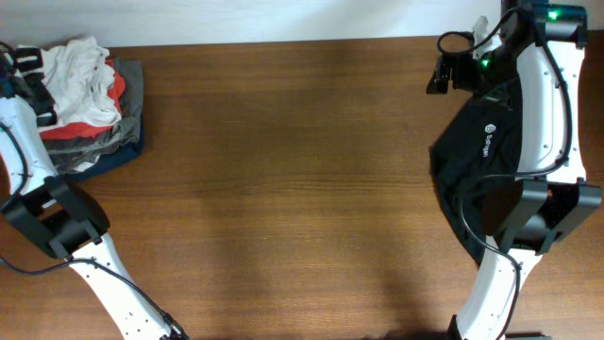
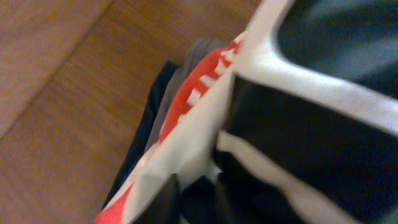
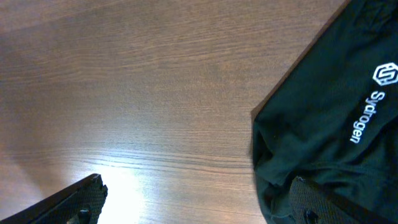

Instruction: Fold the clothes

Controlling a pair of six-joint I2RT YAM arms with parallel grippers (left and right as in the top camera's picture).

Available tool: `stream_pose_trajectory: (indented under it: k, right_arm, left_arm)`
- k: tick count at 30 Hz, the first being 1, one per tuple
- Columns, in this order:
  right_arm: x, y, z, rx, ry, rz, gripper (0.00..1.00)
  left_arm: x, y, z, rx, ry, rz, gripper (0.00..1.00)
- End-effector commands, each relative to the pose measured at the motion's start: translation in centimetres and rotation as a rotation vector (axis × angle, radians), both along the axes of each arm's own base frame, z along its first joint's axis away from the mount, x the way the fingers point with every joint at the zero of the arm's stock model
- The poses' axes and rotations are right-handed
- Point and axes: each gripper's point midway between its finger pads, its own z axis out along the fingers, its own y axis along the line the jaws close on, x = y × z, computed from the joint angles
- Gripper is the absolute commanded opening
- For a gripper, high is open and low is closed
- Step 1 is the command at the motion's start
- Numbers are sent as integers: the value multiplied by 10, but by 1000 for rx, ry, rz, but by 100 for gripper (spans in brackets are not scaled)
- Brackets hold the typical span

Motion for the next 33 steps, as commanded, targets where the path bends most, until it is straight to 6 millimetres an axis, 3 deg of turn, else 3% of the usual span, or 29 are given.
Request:
stream_pose_trajectory:
  k: [1, 5, 7, 12, 13, 17, 24, 29, 33]
  right_arm:
    - [8, 3, 24, -16, -92, 50, 99]
    - [11, -3, 60, -69, -192, 45, 99]
    - [6, -8, 82, -110, -240, 36, 99]
    - [-8, -15, 137, -180, -385, 10, 99]
    - [-16, -14, 158, -189, -441, 6, 99]
    - [-42, -10, 198, -204, -536, -1, 98]
    - [-93, -7, 256, -243, -685, -22, 99]
    - [-124, -3, 272, -248, -717, -25, 99]
    - [-158, -5, 261, -274, -651, -42, 99]
  left_arm:
    - [-2, -11, 97, 40, -140, -30, 30]
    - [-14, -40, 156, 29, -199, -81, 52]
    - [-25, -60, 184, 13, -219, -115, 69]
    - [-51, -110, 225, -49, -227, -196, 96]
    - [-60, -132, 233, -86, -223, -236, 99]
    - [-71, -177, 237, -166, -191, -319, 99]
    - [-81, -248, 219, -261, -64, -437, 99]
    - [-91, -296, 208, -285, 32, -535, 99]
    - [-93, -348, 205, -282, 72, -665, 99]
